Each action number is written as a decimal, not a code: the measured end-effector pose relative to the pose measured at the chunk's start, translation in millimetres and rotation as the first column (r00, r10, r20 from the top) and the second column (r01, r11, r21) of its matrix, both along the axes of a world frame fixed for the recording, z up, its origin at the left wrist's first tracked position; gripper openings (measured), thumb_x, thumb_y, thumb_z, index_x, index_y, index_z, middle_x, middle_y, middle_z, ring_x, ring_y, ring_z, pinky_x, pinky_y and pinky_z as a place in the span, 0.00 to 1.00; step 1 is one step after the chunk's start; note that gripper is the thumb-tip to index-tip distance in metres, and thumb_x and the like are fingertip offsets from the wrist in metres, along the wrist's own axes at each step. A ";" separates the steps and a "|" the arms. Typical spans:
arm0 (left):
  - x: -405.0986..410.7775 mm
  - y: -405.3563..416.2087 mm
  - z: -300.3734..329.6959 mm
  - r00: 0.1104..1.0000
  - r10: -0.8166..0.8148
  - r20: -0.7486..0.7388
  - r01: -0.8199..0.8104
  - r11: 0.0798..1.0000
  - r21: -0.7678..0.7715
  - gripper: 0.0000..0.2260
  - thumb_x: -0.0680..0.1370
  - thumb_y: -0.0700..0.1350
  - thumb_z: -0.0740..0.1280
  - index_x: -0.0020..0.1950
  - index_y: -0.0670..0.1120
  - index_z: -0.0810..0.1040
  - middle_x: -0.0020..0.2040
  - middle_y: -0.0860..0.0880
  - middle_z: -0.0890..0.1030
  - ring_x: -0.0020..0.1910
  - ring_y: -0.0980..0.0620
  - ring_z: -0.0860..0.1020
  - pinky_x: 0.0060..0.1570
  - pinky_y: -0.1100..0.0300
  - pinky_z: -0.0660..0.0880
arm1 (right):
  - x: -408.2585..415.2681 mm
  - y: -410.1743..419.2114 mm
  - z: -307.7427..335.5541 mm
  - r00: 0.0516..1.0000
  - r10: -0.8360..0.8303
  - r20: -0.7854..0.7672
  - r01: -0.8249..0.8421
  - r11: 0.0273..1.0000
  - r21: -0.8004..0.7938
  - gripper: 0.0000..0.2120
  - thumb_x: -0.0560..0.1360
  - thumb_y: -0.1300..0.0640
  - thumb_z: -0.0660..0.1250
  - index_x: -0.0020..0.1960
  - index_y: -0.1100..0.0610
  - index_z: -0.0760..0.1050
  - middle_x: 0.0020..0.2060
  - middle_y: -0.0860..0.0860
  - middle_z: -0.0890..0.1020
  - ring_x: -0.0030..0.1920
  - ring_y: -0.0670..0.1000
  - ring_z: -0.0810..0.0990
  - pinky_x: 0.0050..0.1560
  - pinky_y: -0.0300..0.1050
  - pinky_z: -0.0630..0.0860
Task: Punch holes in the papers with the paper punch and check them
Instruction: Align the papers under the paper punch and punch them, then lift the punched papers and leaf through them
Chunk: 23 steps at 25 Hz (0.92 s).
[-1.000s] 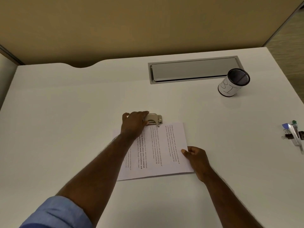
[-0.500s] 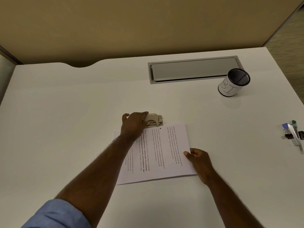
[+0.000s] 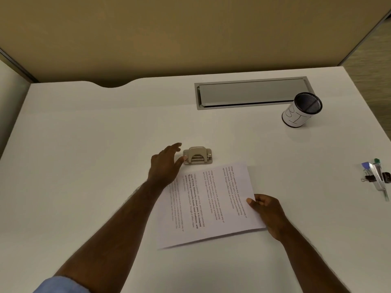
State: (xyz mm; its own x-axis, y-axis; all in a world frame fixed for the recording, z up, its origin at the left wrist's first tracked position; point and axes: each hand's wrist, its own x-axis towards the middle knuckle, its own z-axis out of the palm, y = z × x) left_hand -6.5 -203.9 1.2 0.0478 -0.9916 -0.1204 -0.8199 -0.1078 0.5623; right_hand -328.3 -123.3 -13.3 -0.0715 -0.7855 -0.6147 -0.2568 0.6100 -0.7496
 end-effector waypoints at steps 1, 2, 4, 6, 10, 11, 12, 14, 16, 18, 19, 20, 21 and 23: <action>4.0 4.8 1.8 1.000 -0.009 -0.008 0.009 1.000 0.016 0.19 0.79 0.54 0.63 0.68 0.51 0.70 0.61 0.52 0.78 0.62 0.50 0.75 0.60 0.50 0.66 | -4.6 -1.0 3.7 1.000 0.012 0.011 -0.012 1.000 0.011 0.05 0.75 0.59 0.68 0.50 0.58 0.81 0.47 0.55 0.85 0.46 0.55 0.84 0.50 0.52 0.81; 7.8 9.6 3.8 1.000 -0.027 -0.013 0.028 0.999 0.045 0.17 0.79 0.55 0.64 0.66 0.51 0.72 0.58 0.53 0.79 0.59 0.52 0.76 0.57 0.52 0.66 | -8.3 -3.6 8.2 0.999 0.027 0.026 -0.027 0.999 0.022 0.06 0.75 0.60 0.68 0.50 0.60 0.81 0.47 0.56 0.85 0.47 0.57 0.84 0.52 0.55 0.80; 13.0 18.9 9.8 0.994 -0.079 -0.071 0.088 0.986 0.139 0.17 0.77 0.59 0.65 0.62 0.52 0.75 0.54 0.55 0.80 0.54 0.55 0.77 0.55 0.54 0.69 | -12.5 -13.3 21.5 0.997 0.051 0.066 -0.052 0.998 0.024 0.08 0.74 0.62 0.69 0.52 0.63 0.80 0.47 0.59 0.85 0.48 0.60 0.84 0.53 0.57 0.80; 12.5 27.0 18.9 0.970 -0.137 -0.200 0.184 0.954 0.238 0.18 0.76 0.59 0.66 0.61 0.52 0.76 0.54 0.54 0.81 0.53 0.55 0.78 0.52 0.57 0.73 | -12.7 -30.0 41.7 0.991 0.123 0.059 -0.122 0.992 -0.017 0.09 0.74 0.62 0.69 0.53 0.64 0.80 0.47 0.60 0.85 0.46 0.59 0.85 0.49 0.53 0.80; 2.2 47.8 45.4 0.905 -0.114 -0.409 0.255 0.916 0.310 0.14 0.76 0.58 0.67 0.59 0.54 0.76 0.57 0.53 0.81 0.52 0.56 0.80 0.47 0.64 0.75 | -1.0 -70.5 91.7 0.929 0.367 -0.045 -0.370 0.921 -0.123 0.05 0.74 0.61 0.70 0.49 0.61 0.81 0.44 0.57 0.86 0.40 0.52 0.84 0.39 0.43 0.79; 0.2 54.5 52.1 0.879 -0.078 -0.470 0.249 0.916 0.313 0.13 0.76 0.57 0.67 0.57 0.54 0.76 0.55 0.53 0.83 0.49 0.56 0.82 0.47 0.62 0.78 | 5.2 -79.9 103.5 0.906 0.417 -0.066 -0.423 0.896 -0.139 0.05 0.74 0.61 0.70 0.49 0.60 0.81 0.43 0.56 0.86 0.40 0.53 0.84 0.39 0.43 0.80; -1.0 62.5 57.8 0.844 -0.039 -0.535 0.241 0.919 0.313 0.12 0.76 0.56 0.67 0.56 0.52 0.77 0.53 0.53 0.84 0.47 0.55 0.83 0.48 0.59 0.80 | 13.4 -88.3 114.6 0.882 0.463 -0.085 -0.471 0.868 -0.155 0.05 0.74 0.61 0.69 0.49 0.60 0.81 0.42 0.55 0.86 0.40 0.53 0.85 0.40 0.44 0.80; -1.2 80.7 65.4 0.768 0.057 -0.638 0.193 0.929 0.316 0.12 0.77 0.53 0.68 0.56 0.48 0.79 0.52 0.50 0.85 0.47 0.50 0.85 0.49 0.52 0.81 | 32.6 -101.2 135.6 0.834 0.537 -0.131 -0.552 0.809 -0.202 0.05 0.74 0.60 0.69 0.48 0.59 0.82 0.41 0.54 0.86 0.41 0.52 0.85 0.41 0.45 0.80; 0.6 98.8 70.0 0.678 0.168 -0.715 0.103 0.942 0.319 0.11 0.78 0.48 0.68 0.57 0.43 0.79 0.52 0.45 0.85 0.49 0.44 0.84 0.51 0.45 0.81 | 49.9 -109.9 155.6 0.816 0.555 -0.160 -0.577 0.772 -0.268 0.06 0.74 0.56 0.70 0.46 0.58 0.82 0.41 0.54 0.86 0.41 0.51 0.84 0.41 0.46 0.79; 3.0 115.0 75.8 0.592 0.223 -0.774 0.026 0.955 0.295 0.12 0.78 0.47 0.67 0.58 0.42 0.79 0.53 0.42 0.84 0.51 0.41 0.83 0.53 0.40 0.79 | 58.2 -110.4 172.2 0.853 0.510 -0.107 -0.515 0.793 -0.324 0.10 0.72 0.49 0.71 0.45 0.56 0.83 0.42 0.51 0.86 0.40 0.49 0.83 0.41 0.45 0.78; 4.5 122.1 80.1 0.555 0.228 -0.800 0.003 0.961 0.275 0.12 0.78 0.47 0.67 0.59 0.42 0.78 0.54 0.42 0.84 0.52 0.40 0.83 0.53 0.39 0.79 | 58.7 -105.7 178.4 0.874 0.483 -0.053 -0.472 0.818 -0.328 0.13 0.71 0.45 0.70 0.46 0.55 0.82 0.42 0.51 0.86 0.39 0.49 0.82 0.40 0.45 0.77; 6.0 127.8 83.6 0.521 0.226 -0.823 -0.016 0.967 0.255 0.12 0.79 0.46 0.67 0.60 0.42 0.78 0.55 0.41 0.84 0.53 0.39 0.83 0.54 0.39 0.78 | 58.1 -97.5 181.5 0.885 0.466 0.007 -0.441 0.841 -0.313 0.16 0.70 0.42 0.70 0.47 0.54 0.82 0.43 0.50 0.86 0.39 0.49 0.81 0.40 0.45 0.75; 7.7 132.4 86.8 0.492 0.224 -0.841 -0.039 0.971 0.236 0.12 0.79 0.46 0.66 0.60 0.43 0.78 0.55 0.41 0.83 0.53 0.39 0.82 0.54 0.39 0.78 | 57.1 -85.6 180.8 0.885 0.462 0.053 -0.428 0.854 -0.294 0.18 0.69 0.41 0.70 0.50 0.53 0.82 0.45 0.50 0.86 0.40 0.50 0.81 0.41 0.44 0.75; 11.3 137.6 95.8 0.460 0.229 -0.858 -0.095 0.973 0.209 0.12 0.79 0.45 0.65 0.61 0.43 0.78 0.55 0.41 0.83 0.53 0.39 0.82 0.54 0.39 0.78 | 59.5 -51.7 169.2 0.881 0.465 0.089 -0.426 0.860 -0.281 0.17 0.70 0.45 0.71 0.55 0.52 0.80 0.49 0.49 0.86 0.46 0.50 0.84 0.43 0.42 0.76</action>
